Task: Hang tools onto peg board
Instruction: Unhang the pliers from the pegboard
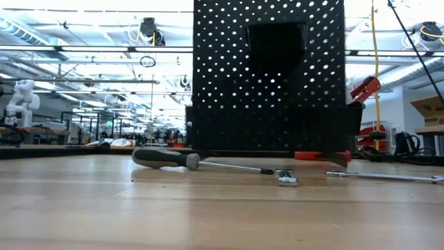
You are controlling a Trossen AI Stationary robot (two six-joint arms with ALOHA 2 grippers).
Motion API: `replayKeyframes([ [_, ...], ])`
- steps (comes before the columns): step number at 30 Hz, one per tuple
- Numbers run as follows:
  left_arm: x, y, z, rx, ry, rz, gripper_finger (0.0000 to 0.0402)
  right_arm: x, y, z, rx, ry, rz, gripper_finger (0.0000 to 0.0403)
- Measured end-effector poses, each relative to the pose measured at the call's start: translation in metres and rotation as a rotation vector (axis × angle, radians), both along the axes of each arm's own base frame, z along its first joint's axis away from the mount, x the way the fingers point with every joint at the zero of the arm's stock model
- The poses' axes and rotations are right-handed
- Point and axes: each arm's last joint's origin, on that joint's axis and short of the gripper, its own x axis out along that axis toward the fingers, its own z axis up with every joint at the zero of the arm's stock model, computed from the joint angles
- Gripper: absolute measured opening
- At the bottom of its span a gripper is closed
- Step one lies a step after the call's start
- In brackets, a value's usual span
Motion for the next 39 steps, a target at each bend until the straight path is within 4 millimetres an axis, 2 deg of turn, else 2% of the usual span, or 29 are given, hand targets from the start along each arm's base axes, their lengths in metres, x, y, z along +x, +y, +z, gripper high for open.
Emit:
replayKeyframes([
  [8,0.000,0.000,0.000,-0.015,0.001,-0.005,0.0013,0.000,0.000,0.001,0.013,-0.016,-0.006,0.0015],
  [16,0.000,0.000,0.000,-0.039,0.003,-0.006,0.0013,0.002,-0.001,0.003,0.023,-0.057,-0.026,0.0075],
  [21,0.000,0.000,0.000,-0.040,0.004,-0.004,0.0012,0.003,-0.001,0.006,0.076,-0.119,-0.066,0.0089],
  [25,0.000,-0.001,0.000,-0.040,0.004,-0.003,0.0012,0.003,-0.002,0.006,0.100,-0.142,-0.114,0.0071],
  [30,0.000,-0.001,0.000,-0.041,0.012,-0.010,0.0012,0.002,-0.002,0.007,0.149,-0.179,-0.129,0.0015],
  [39,0.000,-0.002,-0.001,-0.042,0.021,-0.017,0.0012,0.001,-0.004,0.012,0.223,-0.290,-0.226,0.0012],
])
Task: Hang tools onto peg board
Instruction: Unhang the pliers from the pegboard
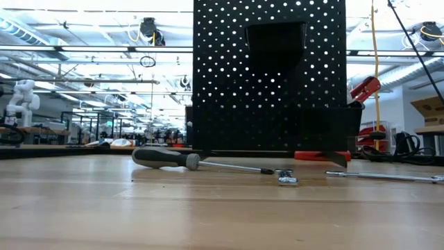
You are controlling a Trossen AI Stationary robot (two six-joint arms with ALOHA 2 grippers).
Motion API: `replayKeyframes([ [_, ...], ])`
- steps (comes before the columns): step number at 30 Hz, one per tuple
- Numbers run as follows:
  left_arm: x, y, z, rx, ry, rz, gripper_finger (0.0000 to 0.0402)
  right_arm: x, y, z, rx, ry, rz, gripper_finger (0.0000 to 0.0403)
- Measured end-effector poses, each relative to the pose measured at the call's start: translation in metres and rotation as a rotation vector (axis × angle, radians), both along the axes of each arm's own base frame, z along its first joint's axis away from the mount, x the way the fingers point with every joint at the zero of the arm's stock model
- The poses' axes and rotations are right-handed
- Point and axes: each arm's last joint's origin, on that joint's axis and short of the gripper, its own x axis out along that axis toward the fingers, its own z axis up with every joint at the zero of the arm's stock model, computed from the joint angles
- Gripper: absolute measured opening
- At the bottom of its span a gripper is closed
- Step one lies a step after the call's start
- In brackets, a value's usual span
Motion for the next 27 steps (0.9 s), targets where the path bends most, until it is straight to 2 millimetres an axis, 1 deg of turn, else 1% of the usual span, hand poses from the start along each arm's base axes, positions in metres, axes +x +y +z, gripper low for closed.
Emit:
replayKeyframes([
  [6,0.000,0.000,0.000,0.000,0.001,0.000,0.0012,-0.001,-0.002,0.000,0.059,-0.061,-0.079,0.0012],
  [11,0.000,0.001,-0.001,-0.001,0.005,0.004,0.0012,0.003,-0.004,-0.004,0.072,-0.077,-0.166,0.0012],
  [19,0.000,0.001,-0.002,-0.005,0.021,0.012,0.0012,0.007,-0.006,-0.006,0.053,-0.089,-0.262,0.0012],
  [27,0.000,0.001,-0.002,-0.005,0.023,0.007,0.0012,0.009,-0.006,-0.002,-0.001,-0.079,-0.282,0.0012],
])
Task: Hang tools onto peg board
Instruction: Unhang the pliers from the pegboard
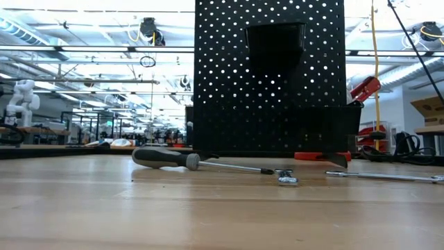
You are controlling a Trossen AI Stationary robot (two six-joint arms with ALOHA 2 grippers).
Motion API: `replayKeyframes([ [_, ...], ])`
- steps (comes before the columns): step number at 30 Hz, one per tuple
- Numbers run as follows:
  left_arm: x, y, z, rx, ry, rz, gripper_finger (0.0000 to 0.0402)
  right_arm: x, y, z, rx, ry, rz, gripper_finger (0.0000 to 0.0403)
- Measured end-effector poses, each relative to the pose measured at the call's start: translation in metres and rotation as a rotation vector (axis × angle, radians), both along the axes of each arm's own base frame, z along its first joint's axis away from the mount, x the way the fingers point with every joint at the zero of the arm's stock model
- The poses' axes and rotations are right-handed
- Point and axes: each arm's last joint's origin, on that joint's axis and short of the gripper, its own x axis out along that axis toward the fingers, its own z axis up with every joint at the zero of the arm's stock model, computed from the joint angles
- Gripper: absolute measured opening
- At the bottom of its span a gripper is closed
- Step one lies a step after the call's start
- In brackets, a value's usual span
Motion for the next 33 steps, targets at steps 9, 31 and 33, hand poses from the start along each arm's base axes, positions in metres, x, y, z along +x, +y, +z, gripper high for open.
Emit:
replayKeyframes([
  [9,0.000,0.000,0.000,0.000,-0.001,-0.002,0.0011,0.002,0.000,0.003,-0.080,0.071,0.023,0.0012],
  [31,0.000,0.000,0.000,0.001,0.000,0.012,0.0011,-0.002,-0.013,-0.029,0.150,0.188,0.147,0.0191],
  [33,0.000,0.000,0.000,0.001,-0.001,0.013,0.0011,0.001,-0.015,-0.028,0.139,0.169,0.149,0.0191],
])
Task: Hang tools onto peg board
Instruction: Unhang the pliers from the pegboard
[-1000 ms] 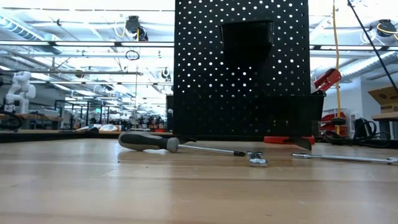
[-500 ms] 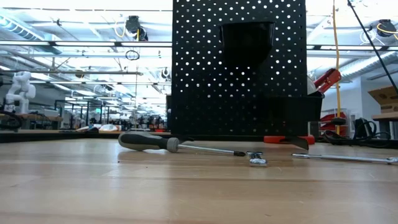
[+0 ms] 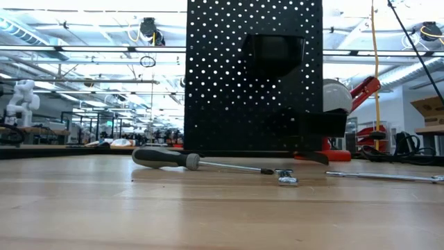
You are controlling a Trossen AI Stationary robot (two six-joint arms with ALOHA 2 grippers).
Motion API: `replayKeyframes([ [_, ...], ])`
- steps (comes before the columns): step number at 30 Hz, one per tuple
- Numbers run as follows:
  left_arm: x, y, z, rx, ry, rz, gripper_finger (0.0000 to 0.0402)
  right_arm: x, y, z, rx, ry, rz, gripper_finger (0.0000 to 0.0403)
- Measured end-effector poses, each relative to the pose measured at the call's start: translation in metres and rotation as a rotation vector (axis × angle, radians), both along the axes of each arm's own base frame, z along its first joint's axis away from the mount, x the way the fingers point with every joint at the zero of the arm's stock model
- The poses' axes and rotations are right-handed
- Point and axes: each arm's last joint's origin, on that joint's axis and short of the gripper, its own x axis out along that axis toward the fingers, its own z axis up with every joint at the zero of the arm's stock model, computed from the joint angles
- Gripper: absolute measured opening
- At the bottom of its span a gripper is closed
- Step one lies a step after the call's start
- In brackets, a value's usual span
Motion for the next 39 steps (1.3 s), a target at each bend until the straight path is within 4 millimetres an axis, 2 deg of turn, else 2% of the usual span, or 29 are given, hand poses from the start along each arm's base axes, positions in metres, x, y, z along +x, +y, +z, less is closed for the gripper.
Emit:
replayKeyframes([
  [7,0.000,0.000,0.000,-0.002,0.004,0.001,0.0011,0.008,-0.011,0.004,-0.026,-0.026,0.056,0.0174],
  [12,0.000,0.000,-0.001,-0.003,0.008,0.001,0.0011,0.020,-0.022,-0.003,-0.006,-0.015,0.076,0.0158],
  [20,0.000,0.000,-0.001,-0.008,0.009,0.000,0.0010,0.026,-0.032,-0.009,0.010,-0.008,0.072,0.0148],
  [22,0.000,0.000,-0.001,-0.008,0.010,0.000,0.0010,0.027,-0.033,-0.009,0.011,-0.008,0.070,0.0131],
  [25,0.000,0.000,-0.001,-0.008,0.010,0.001,0.0010,0.027,-0.032,-0.009,0.010,-0.009,0.072,0.0085],
  [32,0.000,0.000,-0.001,-0.008,0.014,0.001,0.0010,0.028,-0.032,-0.008,-0.005,-0.015,0.066,0.0082],
  [39,0.000,0.000,-0.002,-0.013,0.026,-0.005,0.0010,0.031,-0.022,-0.004,-0.091,-0.014,0.044,0.0082],
])
